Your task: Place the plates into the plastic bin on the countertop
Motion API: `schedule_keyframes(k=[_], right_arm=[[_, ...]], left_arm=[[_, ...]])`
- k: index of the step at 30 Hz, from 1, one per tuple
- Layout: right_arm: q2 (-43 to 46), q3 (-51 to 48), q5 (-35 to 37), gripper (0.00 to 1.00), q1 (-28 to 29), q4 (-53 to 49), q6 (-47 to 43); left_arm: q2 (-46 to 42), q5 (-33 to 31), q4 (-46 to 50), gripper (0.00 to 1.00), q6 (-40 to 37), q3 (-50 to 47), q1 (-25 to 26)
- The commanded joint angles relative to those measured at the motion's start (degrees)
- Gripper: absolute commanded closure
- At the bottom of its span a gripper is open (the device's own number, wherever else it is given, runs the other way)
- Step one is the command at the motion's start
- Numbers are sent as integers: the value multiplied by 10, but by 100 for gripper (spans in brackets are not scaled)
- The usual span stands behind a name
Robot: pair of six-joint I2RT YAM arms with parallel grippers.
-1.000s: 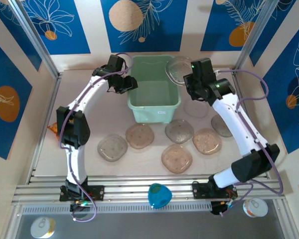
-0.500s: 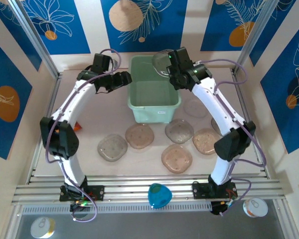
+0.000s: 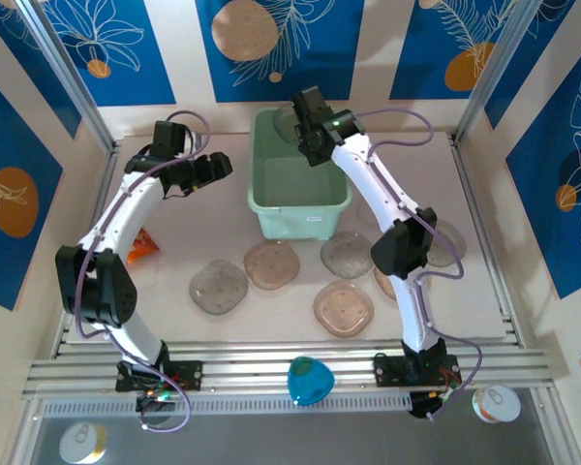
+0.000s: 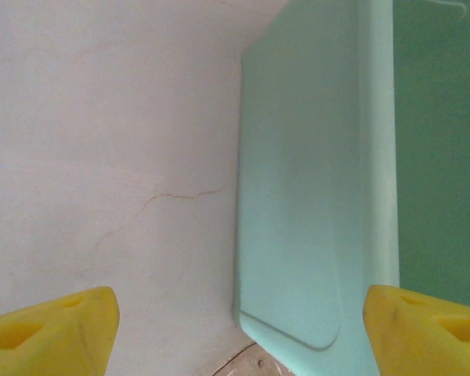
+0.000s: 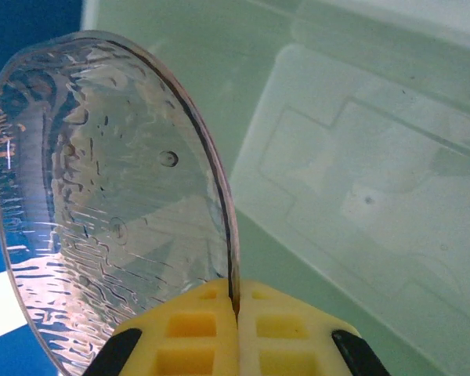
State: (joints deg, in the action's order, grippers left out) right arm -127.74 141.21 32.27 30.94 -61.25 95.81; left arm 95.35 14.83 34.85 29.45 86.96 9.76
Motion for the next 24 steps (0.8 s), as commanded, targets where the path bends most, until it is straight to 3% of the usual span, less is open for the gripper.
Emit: schedule_keyframes(k=[1,10,24], right_arm=[[-17,24,26,100,7,-34,41],[-60,24,26,100,17,-39,83],[-140,62,87,100,43,-26,184]], left_arm=[[-23,8,0,18,-25,-8,-15],[-21,16,3,18,-44,-25,-22],[35,85,3,23,-49,-53,2]])
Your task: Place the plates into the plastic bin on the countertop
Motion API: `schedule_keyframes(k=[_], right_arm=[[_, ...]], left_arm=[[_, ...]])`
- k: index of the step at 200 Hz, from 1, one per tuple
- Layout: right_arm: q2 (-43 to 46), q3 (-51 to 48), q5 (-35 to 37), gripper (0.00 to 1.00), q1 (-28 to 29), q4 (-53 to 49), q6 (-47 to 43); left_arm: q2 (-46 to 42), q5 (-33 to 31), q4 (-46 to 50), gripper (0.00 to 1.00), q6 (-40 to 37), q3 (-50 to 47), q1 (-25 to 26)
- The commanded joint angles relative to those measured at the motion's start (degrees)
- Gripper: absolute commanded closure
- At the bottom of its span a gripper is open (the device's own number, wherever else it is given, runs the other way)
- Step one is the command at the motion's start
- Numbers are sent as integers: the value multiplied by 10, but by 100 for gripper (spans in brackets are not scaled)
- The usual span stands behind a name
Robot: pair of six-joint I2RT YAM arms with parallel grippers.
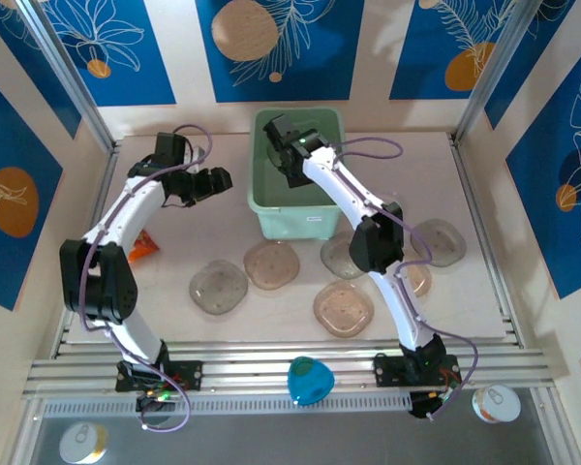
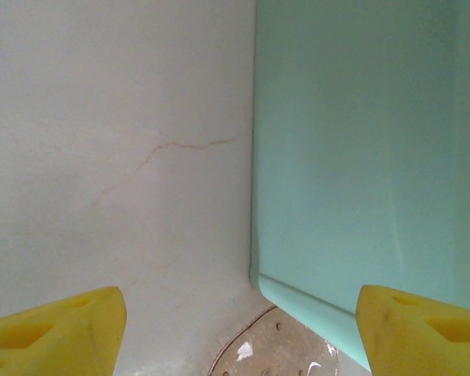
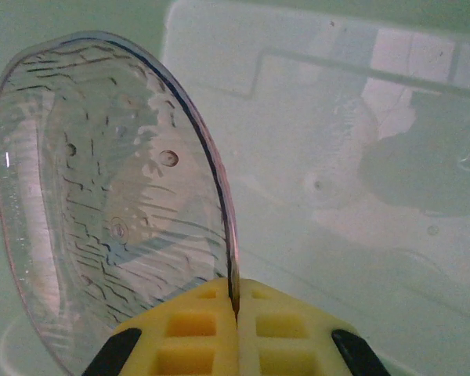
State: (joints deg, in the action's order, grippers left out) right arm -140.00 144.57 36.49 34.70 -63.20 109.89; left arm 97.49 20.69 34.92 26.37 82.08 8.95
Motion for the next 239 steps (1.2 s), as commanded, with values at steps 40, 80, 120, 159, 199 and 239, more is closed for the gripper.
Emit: schedule_keyframes(k=[40,80,120,159,199,239], right_arm=[[-31,14,92,100,12,24,41],[-59,14,80,100,5,42,51],[-80,15,77,100,4,47,69],[-99,14,75,100,2,61,92],[-125,36,64,88,-3,76,89],[-122,37,64,59,-4,79,79]], left_arm=[[36,43,-6,23,-23,-5,41],[45,60,-15,23,-23,-8,56],[51,62,-18,24,-22,-9,65],[52,63,-22,24,-16,-8,68],[49,55,-12,24,-23,-6,68],[44,36,0,24,-32,2,67]])
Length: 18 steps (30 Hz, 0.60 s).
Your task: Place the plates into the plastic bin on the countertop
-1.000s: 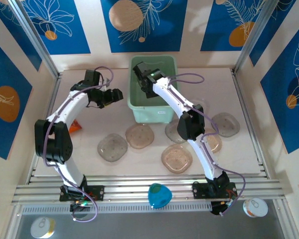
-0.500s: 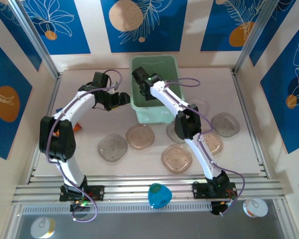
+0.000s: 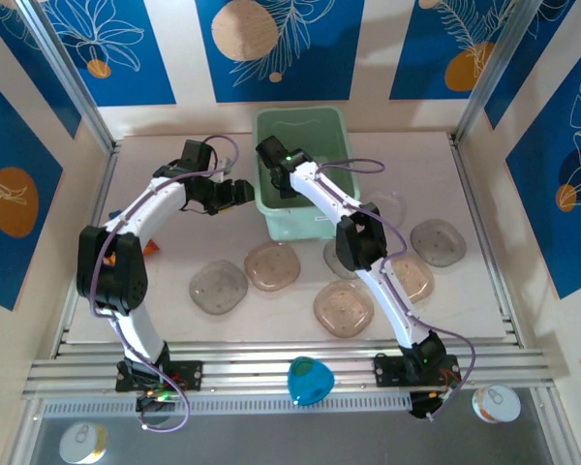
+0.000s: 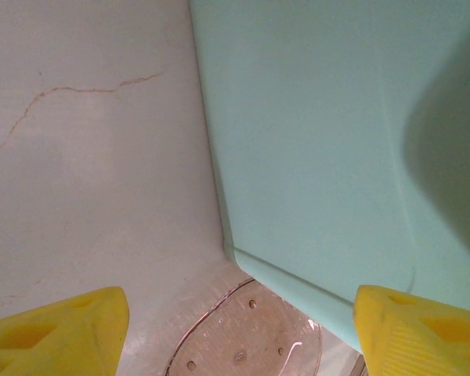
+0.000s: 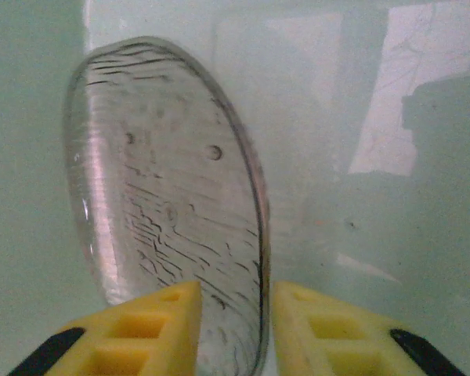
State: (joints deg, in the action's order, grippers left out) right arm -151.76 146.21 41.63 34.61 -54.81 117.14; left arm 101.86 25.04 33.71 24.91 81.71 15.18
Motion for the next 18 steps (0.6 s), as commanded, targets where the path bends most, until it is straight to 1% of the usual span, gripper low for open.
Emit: schedule_keyframes(k=[1,3,7,10,14,18], right_arm=[[-5,21,13,59,-3,-4,7],[-2,28,19,48,-2,1,-11],[10,32,29,25,-1,0,-14],[25,30,38,1,2,5,-20],[54,24,58,1,6,5,-38],[100,-11,78,1,10,14,-69]], left_arm=[[0,-8,13,24,-18,5,5],[-2,-13,17,24,-22,9,4],[-4,-22,26,24,-31,17,1],[-8,-26,29,24,-34,19,-3],[-19,-33,37,24,-41,21,-11],[-32,-37,47,23,-46,26,-22]])
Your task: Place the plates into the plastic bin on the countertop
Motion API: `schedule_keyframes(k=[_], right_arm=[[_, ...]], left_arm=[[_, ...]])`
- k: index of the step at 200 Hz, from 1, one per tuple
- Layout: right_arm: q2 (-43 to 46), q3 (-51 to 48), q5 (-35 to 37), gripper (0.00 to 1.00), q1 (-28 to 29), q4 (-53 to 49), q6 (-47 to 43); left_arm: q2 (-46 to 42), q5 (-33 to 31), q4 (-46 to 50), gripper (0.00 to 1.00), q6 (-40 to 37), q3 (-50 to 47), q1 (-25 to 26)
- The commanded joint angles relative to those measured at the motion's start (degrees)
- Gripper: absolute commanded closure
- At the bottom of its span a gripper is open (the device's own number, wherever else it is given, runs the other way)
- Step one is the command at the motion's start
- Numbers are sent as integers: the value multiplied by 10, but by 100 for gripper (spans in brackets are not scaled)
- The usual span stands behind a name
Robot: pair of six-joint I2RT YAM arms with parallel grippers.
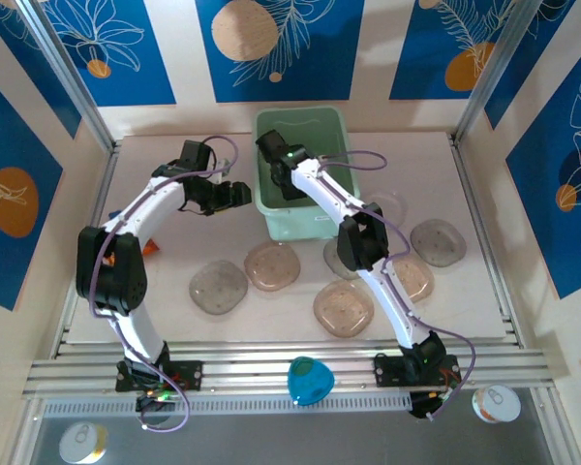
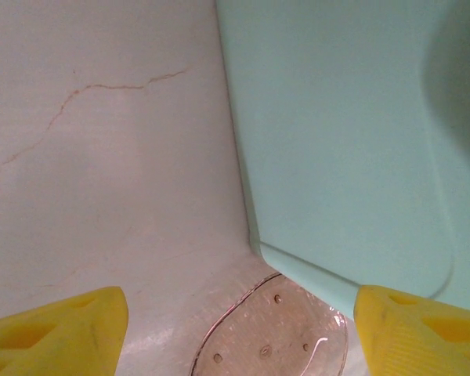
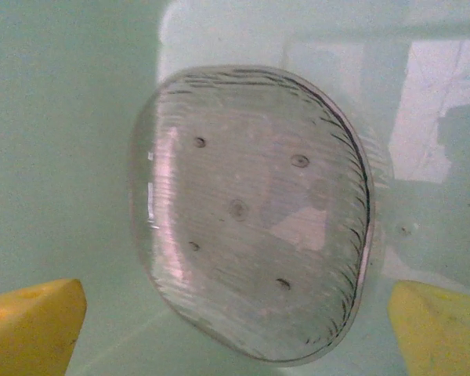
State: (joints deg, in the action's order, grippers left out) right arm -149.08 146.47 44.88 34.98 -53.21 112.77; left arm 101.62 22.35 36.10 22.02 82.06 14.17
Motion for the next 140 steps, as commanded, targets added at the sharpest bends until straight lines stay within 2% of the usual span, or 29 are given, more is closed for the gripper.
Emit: schedule_keyframes(k=[1,54,109,140], right_arm=[[86,-23,48,1,7,-4,-32],[185,-88,33,1,13,-34,-114],[288,-148,13,1,4,-45,-266],[347,-205,-42,1,-19,-21,-377]], left_arm=[[-32,-14,28,23,-20,24,-15],[-71,-38,56,23,-22,11,-38],[-136,-76,87,22,-10,-44,-68],[-172,-93,119,22,-15,-72,-89]])
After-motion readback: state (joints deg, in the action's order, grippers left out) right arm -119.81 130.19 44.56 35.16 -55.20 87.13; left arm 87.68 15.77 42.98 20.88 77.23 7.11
